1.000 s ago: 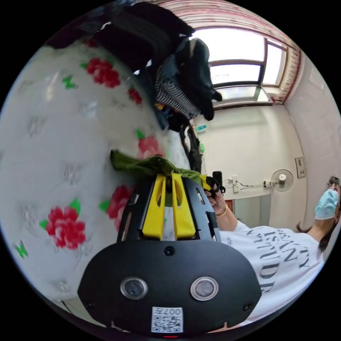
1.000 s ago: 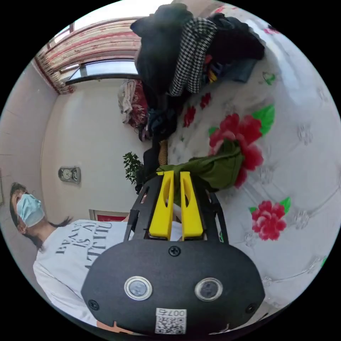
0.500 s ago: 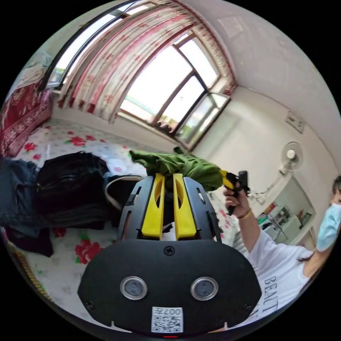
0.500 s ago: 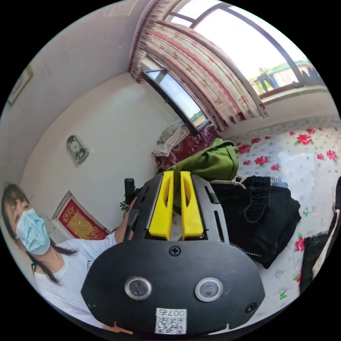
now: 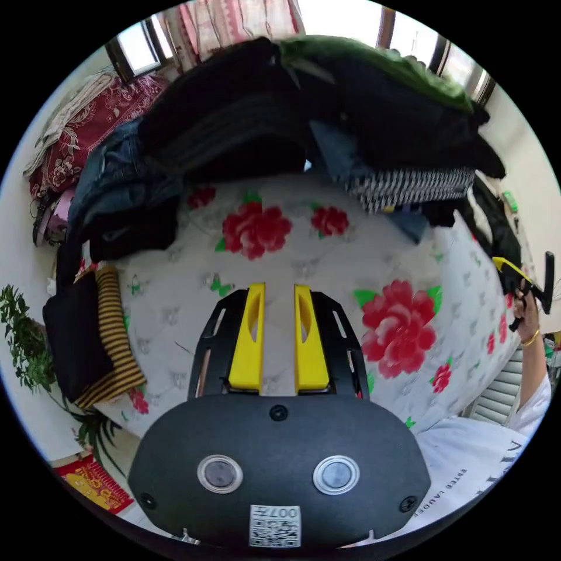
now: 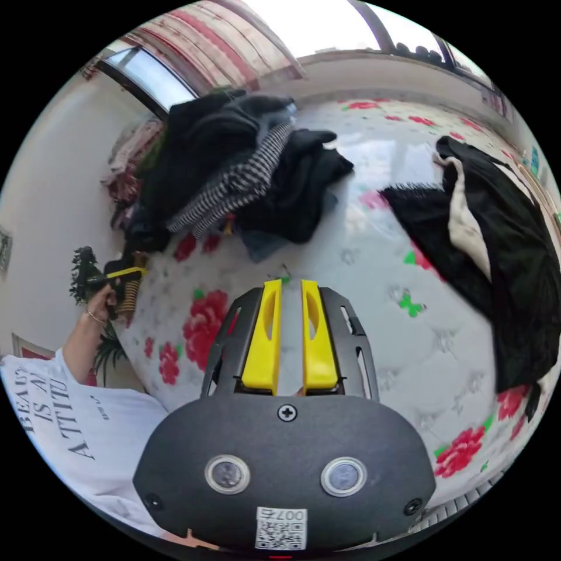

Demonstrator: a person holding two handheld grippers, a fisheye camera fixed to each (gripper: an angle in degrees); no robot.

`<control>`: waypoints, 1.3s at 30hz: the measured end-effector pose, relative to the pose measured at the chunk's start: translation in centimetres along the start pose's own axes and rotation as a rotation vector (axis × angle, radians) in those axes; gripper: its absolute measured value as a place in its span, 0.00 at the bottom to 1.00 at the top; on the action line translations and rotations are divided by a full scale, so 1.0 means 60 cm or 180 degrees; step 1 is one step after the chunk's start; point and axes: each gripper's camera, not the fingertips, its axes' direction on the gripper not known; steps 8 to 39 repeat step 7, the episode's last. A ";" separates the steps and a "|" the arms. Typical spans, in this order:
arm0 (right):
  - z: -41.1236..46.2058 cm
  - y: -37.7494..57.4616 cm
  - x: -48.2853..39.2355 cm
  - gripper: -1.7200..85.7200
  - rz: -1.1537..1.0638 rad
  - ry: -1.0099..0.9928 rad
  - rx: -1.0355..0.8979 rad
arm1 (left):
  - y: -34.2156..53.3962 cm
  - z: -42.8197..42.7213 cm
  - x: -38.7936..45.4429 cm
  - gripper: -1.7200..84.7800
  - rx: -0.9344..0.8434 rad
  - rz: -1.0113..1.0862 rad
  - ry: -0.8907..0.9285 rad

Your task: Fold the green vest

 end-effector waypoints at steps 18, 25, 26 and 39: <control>0.031 0.145 0.159 0.11 0.0304 0.1058 -0.0634 | 0.060 0.132 0.149 0.02 -0.0573 0.0093 -0.0471; 0.031 0.145 0.159 0.11 0.0304 0.1058 -0.0634 | 0.060 0.132 0.149 0.02 -0.0573 0.0093 -0.0471; 0.031 0.145 0.159 0.11 0.0304 0.1058 -0.0634 | 0.060 0.132 0.149 0.02 -0.0573 0.0093 -0.0471; 0.031 0.145 0.159 0.11 0.0304 0.1058 -0.0634 | 0.060 0.132 0.149 0.02 -0.0573 0.0093 -0.0471</control>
